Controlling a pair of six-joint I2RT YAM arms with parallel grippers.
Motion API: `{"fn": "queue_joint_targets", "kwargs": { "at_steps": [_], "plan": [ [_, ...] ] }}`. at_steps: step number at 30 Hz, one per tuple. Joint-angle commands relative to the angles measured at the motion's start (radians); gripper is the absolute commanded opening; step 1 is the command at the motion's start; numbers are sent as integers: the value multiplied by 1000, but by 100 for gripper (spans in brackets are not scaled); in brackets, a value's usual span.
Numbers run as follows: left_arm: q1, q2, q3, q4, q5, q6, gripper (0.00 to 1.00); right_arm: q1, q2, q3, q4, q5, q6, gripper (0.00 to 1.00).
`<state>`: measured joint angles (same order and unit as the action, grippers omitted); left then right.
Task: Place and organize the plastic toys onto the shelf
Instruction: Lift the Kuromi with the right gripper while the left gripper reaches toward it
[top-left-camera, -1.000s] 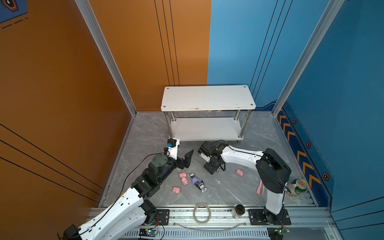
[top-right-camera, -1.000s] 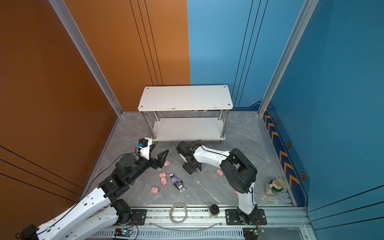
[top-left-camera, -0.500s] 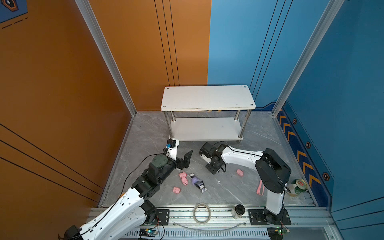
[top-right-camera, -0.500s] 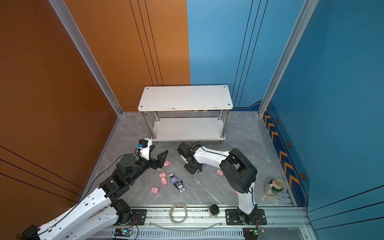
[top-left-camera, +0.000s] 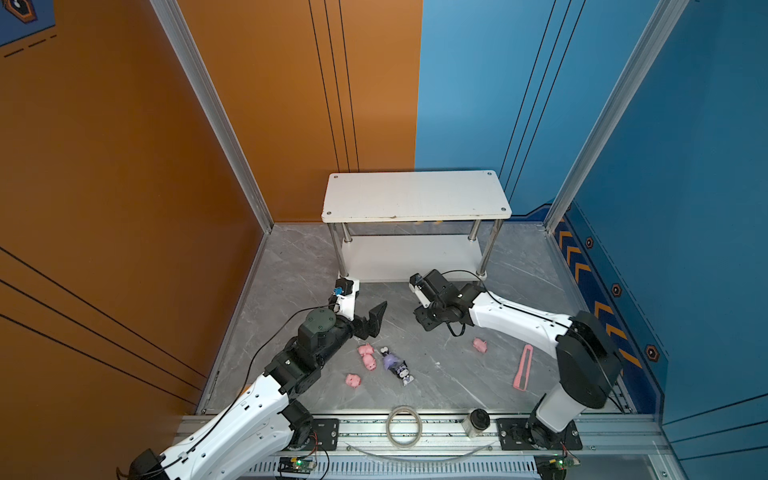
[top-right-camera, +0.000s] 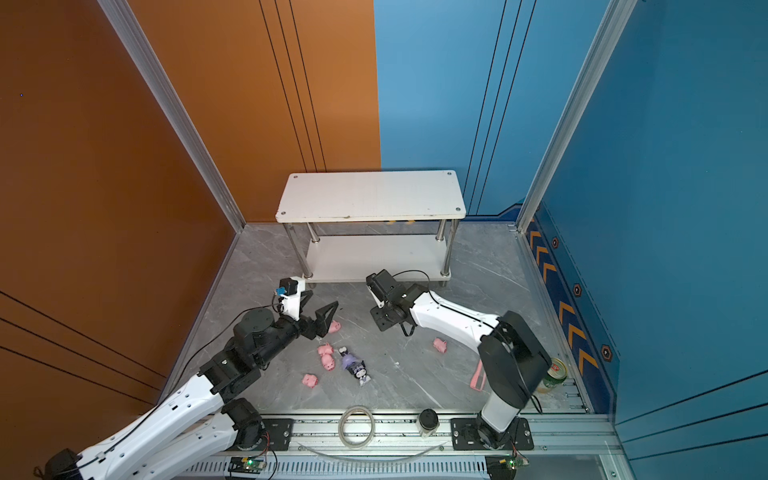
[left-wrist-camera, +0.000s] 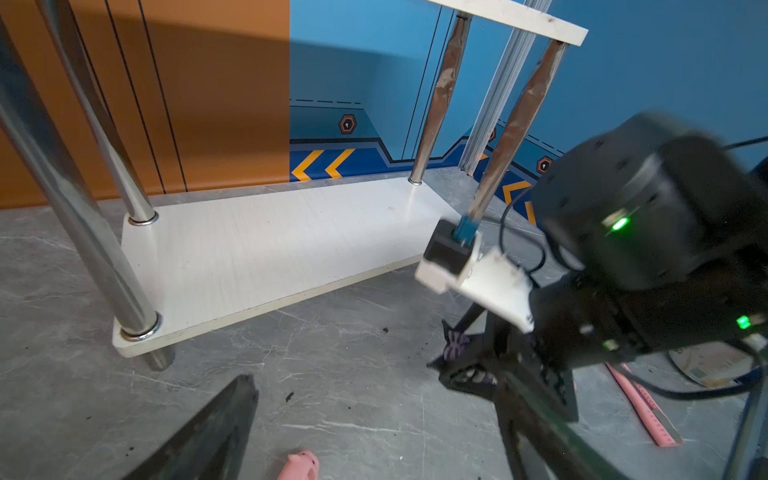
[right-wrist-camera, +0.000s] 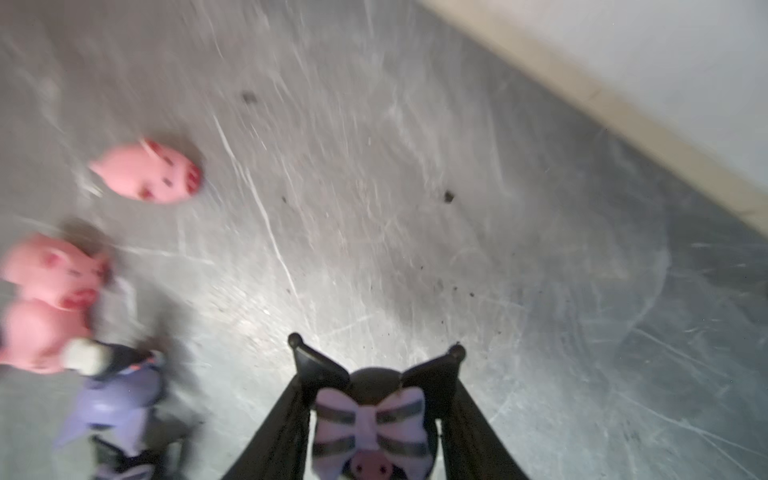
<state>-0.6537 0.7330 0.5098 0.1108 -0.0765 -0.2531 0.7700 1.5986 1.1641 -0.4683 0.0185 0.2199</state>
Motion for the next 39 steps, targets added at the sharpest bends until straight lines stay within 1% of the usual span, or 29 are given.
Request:
{"fn": "queue_joint_targets", "kwargs": {
  "at_steps": [1, 4, 6, 8, 11, 14, 19, 26, 27, 33, 37, 39],
  "plan": [
    [9, -8, -6, 43, 88, -14, 95, -36, -136, -59, 187, -59, 211, 14],
    [8, -3, -6, 73, 162, -27, 100, -78, -234, -140, 338, -137, 364, 12],
    [5, 14, 0, 102, 217, -42, 100, -116, -279, -178, 423, -207, 443, 12],
    [-3, 43, 17, 118, 255, -47, 100, -130, -302, -191, 463, -254, 496, 12],
    [-25, 100, 49, 138, 271, -42, 99, -142, -317, -197, 497, -312, 562, 12],
    [-45, 161, 78, 182, 271, -41, 97, -151, -329, -219, 566, -357, 627, 12],
    [-77, 273, 147, 235, 272, -25, 90, -154, -348, -242, 614, -371, 667, 12],
    [-107, 425, 236, 307, 309, -26, 87, -158, -368, -264, 646, -390, 691, 12],
    [-112, 443, 253, 310, 316, -26, 81, -160, -370, -266, 652, -391, 694, 12],
    [-120, 496, 281, 339, 320, -23, 66, -164, -369, -272, 693, -424, 721, 12],
    [-121, 508, 289, 367, 309, -19, 50, -164, -369, -273, 694, -437, 721, 12],
    [-121, 517, 301, 367, 311, -12, 48, -164, -369, -272, 694, -442, 721, 12]
  ]
}}
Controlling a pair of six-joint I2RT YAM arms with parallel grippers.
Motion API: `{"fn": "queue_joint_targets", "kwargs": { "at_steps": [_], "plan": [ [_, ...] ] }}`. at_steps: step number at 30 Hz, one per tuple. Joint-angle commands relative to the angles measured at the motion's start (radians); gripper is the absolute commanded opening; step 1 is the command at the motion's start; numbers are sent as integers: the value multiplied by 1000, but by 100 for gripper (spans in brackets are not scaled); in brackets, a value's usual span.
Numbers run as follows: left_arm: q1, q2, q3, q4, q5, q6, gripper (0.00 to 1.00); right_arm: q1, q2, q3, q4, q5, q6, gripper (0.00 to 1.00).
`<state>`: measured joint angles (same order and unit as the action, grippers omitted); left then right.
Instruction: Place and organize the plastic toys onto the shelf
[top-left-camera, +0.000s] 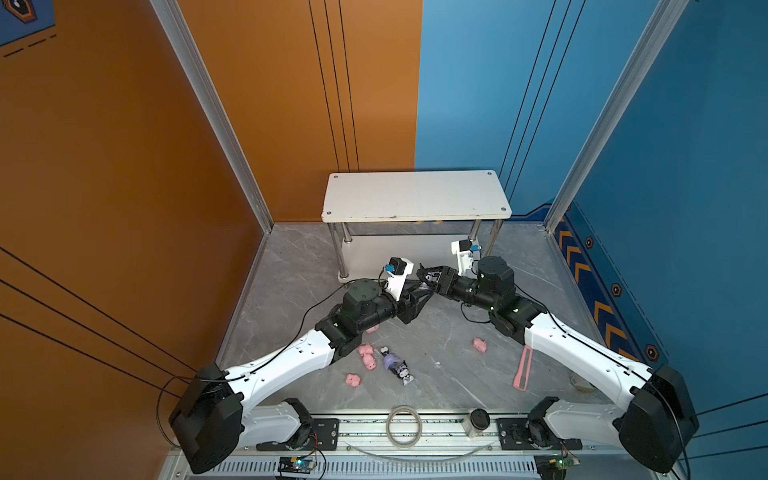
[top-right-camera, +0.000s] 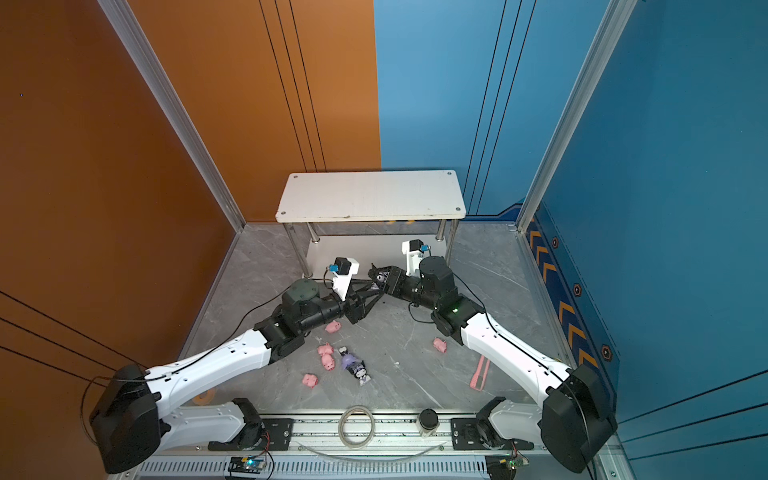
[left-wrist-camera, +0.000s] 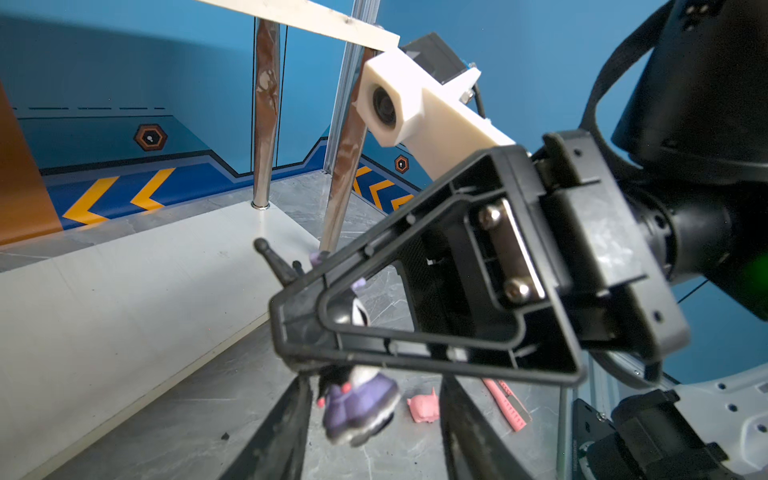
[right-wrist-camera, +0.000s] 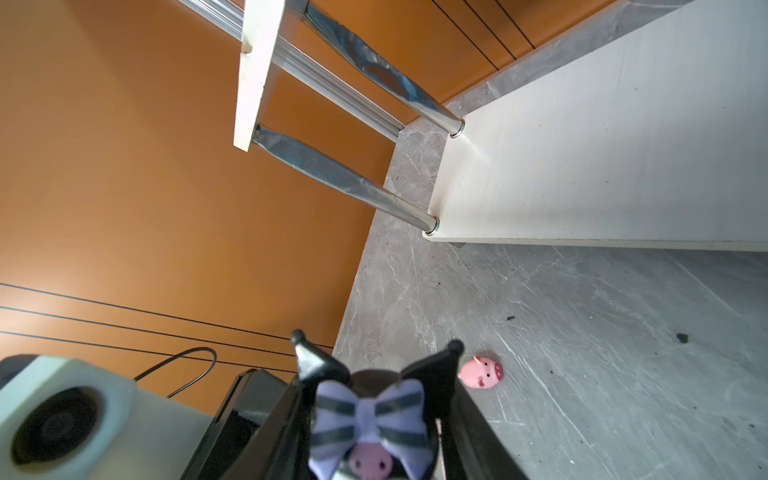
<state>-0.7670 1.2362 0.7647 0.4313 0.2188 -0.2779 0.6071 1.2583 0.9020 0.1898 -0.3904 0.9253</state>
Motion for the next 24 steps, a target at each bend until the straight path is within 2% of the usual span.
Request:
{"fn": "queue_joint_targets", "kwargs": {
  "at_steps": [1, 3, 6, 7, 9, 10, 12, 14, 15, 19, 24],
  "plan": [
    [-6, 21, 52, 46, 15, 15, 46, -2, -32, -10, 37, -34, 15, 12],
    [-6, 34, 59, 46, 16, 19, 36, -2, -37, -10, 39, -34, 15, 12],
    [-3, 44, 69, 47, 13, 19, 32, -1, -44, -10, 41, -35, 15, 11],
    [-2, 46, 70, 47, 11, 19, 36, -2, -46, -13, 41, -35, 15, 12],
    [0, 48, 76, 47, 4, 22, 56, 2, -48, -12, 43, -34, 14, 11],
    [0, 49, 77, 47, 0, 23, 62, 3, -49, -12, 45, -34, 12, 11],
    [4, 49, 82, 47, -7, 25, 68, 11, -52, -11, 45, -34, 8, 11],
    [9, 50, 89, 47, -11, 24, 68, 18, -54, -11, 49, -33, 4, 11],
    [10, 51, 92, 47, -11, 25, 66, 21, -54, -9, 50, -33, 3, 11],
    [12, 48, 100, 47, -16, 32, 41, 31, -63, -14, 56, -34, -1, 11],
    [19, 25, 88, 46, -38, 44, 16, 31, -84, -19, 36, -33, -12, 11]
  ]
}}
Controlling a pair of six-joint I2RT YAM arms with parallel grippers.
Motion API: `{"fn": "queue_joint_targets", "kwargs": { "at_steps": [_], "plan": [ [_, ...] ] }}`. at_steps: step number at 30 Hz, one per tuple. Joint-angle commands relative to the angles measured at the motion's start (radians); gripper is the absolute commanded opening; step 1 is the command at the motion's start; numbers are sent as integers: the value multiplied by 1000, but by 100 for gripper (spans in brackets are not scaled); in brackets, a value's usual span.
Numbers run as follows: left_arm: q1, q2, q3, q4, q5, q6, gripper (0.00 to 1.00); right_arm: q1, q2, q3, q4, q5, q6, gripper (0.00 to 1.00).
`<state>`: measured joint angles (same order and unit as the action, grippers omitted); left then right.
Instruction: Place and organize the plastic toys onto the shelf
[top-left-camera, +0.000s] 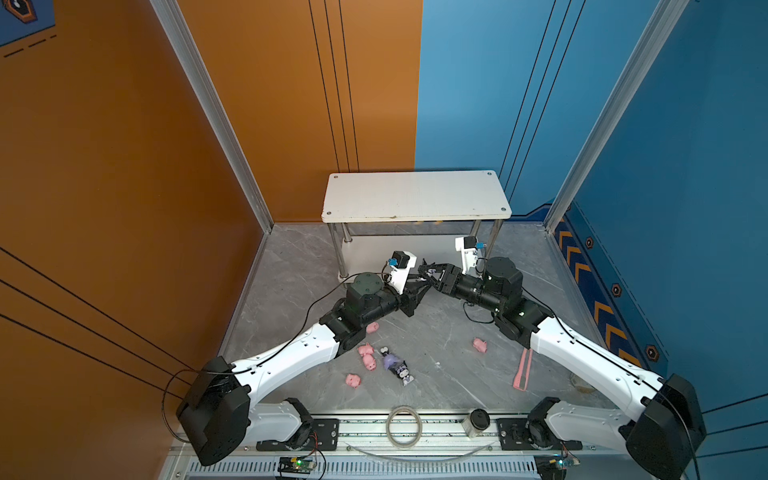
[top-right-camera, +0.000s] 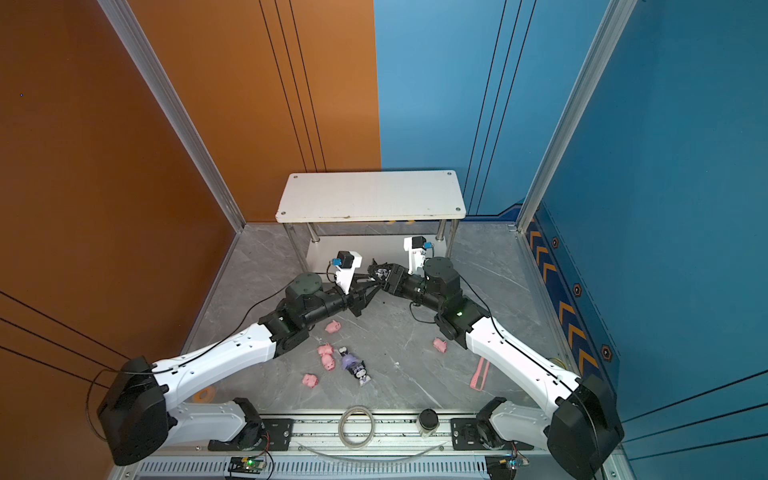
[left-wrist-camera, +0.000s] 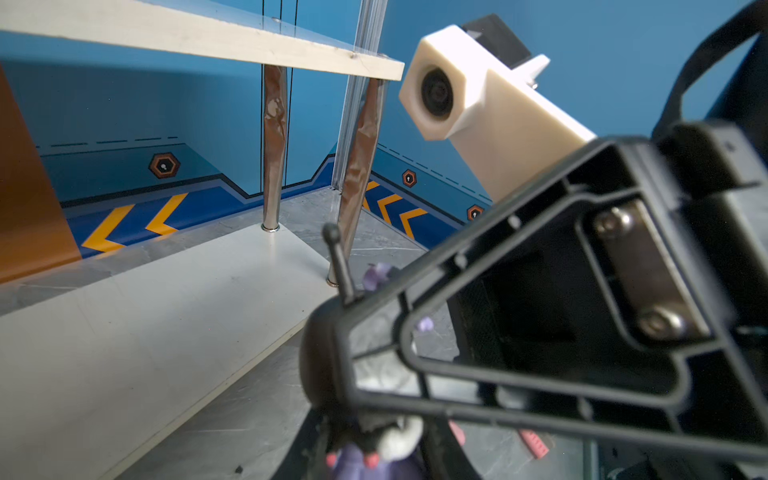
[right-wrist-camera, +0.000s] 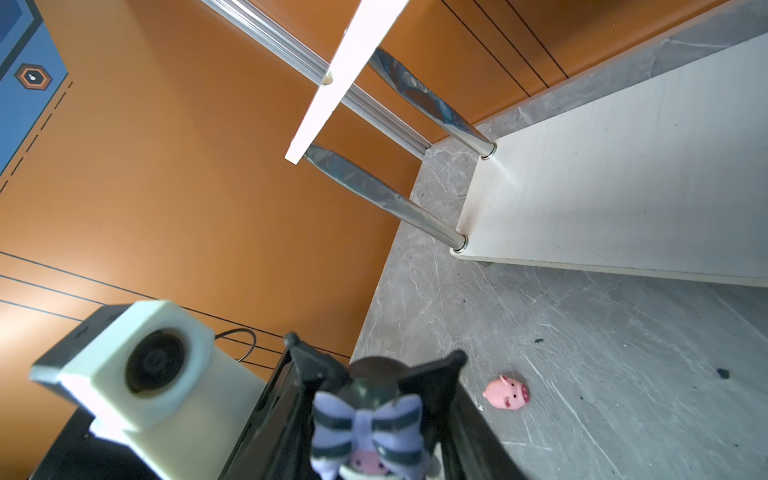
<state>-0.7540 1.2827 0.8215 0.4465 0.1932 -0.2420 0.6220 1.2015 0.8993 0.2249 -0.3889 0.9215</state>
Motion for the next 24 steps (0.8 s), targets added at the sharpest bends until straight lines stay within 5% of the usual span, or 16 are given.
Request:
{"fn": "queue_joint_targets", "kwargs": {
  "at_steps": [1, 4, 10, 13, 18, 24],
  "plan": [
    [10, -28, 28, 30, -14, 14, 12, 15, -32, -14, -10, -36, -16, 11],
    [16, -39, 31, 9, -7, 36, 7, 16, -49, 10, -102, -30, -68, 16],
    [12, -45, 37, -9, 40, 77, 2, 12, -59, 136, -373, -9, -201, 67],
    [3, -48, 39, -25, 48, 106, 0, 6, -59, 189, -452, -5, -242, 78],
    [-16, -48, 61, -83, 62, 157, 0, 4, -27, 286, -586, 5, -289, 85],
    [-48, -51, 86, -150, 40, 230, 0, 7, 20, 341, -632, -9, -306, 79]
  ]
}}
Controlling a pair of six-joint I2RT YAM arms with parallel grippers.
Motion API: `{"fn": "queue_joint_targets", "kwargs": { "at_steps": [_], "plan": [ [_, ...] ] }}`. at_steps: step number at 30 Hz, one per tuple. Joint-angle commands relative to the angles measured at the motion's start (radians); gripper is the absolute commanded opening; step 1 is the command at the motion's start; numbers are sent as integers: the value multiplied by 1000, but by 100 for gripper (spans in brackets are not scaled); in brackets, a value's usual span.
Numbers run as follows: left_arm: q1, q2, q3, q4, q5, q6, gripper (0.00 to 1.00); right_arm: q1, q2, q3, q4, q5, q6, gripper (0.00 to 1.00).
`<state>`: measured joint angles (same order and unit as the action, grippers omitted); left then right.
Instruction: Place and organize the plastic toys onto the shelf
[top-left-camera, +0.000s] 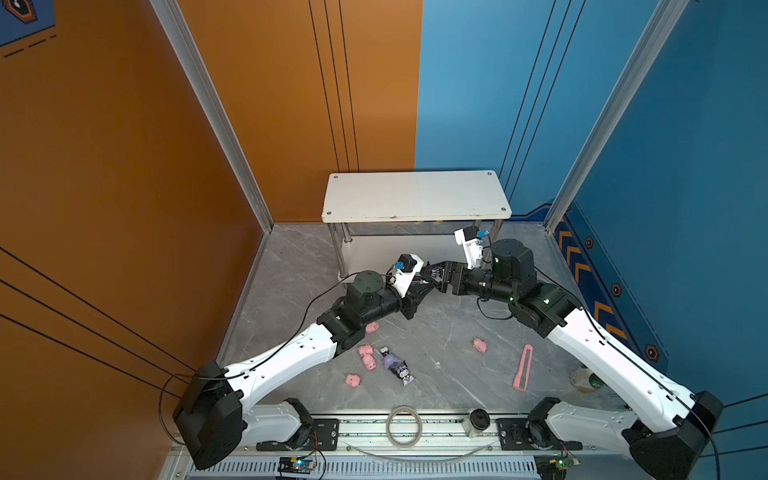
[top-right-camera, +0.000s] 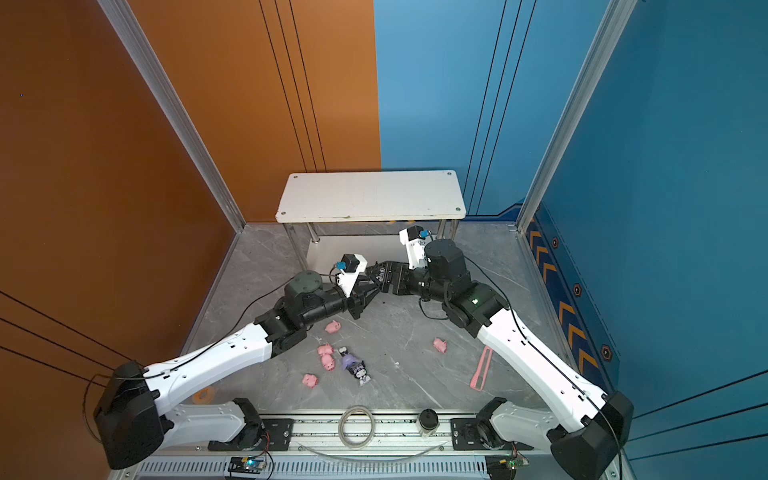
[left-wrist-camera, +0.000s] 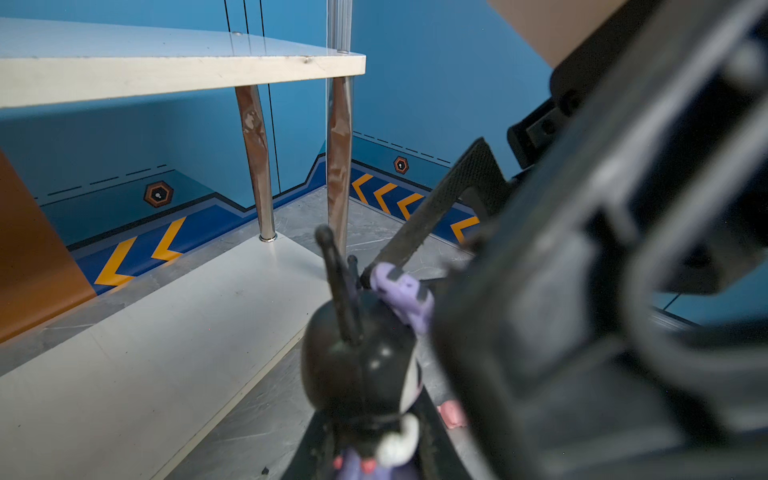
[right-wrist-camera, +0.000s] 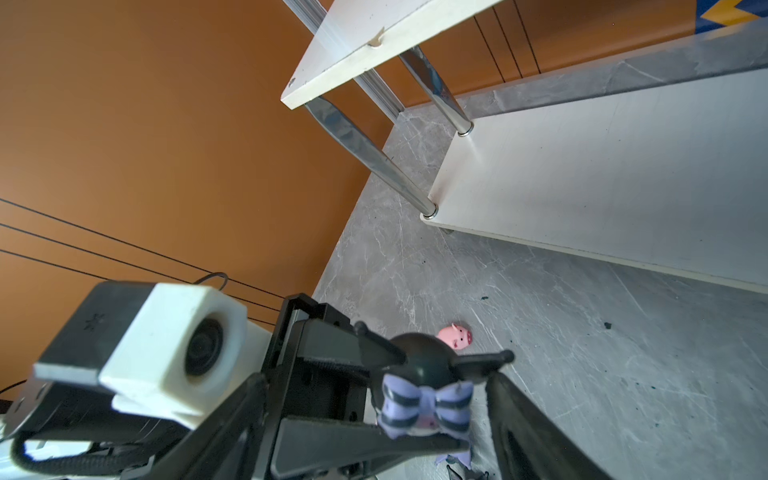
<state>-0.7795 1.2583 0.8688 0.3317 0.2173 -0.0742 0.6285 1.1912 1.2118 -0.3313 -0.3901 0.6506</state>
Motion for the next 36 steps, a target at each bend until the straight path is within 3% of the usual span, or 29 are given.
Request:
{"fn": "queue_joint_targets", "kwargs": {
  "at_steps": [1, 7, 13, 15, 20, 24, 27, 29, 33, 36],
  "plan": [
    [-27, -28, 39, -39, 11, 76, 0, 2, 37, 35, -77, -14, -34, 77],
    [-50, -36, 39, -53, -16, 113, 0, 3, 61, 55, -89, -29, -38, 69],
    [-55, -43, 39, -54, -23, 122, 0, -1, 76, 63, -104, -35, -48, 82],
    [-54, -45, 40, -54, -26, 122, 0, -4, 75, 63, -101, -40, -48, 82],
    [-55, -47, 35, -54, -30, 124, 0, -15, 63, 54, -81, -55, -40, 67],
    [-54, -47, 33, -53, -34, 124, 0, -20, 51, 33, -52, -78, -24, 46],
    [-55, -46, 32, -50, -34, 118, 0, -24, 46, 18, -32, -84, -12, 41],
    [-52, -45, 33, -47, -34, 112, 13, -23, 41, 6, -16, -85, -2, 38],
    [-50, -53, 19, -30, -36, 93, 64, -23, 27, -24, 34, -61, -1, 29],
    [-45, -73, -4, -22, -43, 75, 78, -20, 20, -38, 44, 2, -53, 26]
  ]
}}
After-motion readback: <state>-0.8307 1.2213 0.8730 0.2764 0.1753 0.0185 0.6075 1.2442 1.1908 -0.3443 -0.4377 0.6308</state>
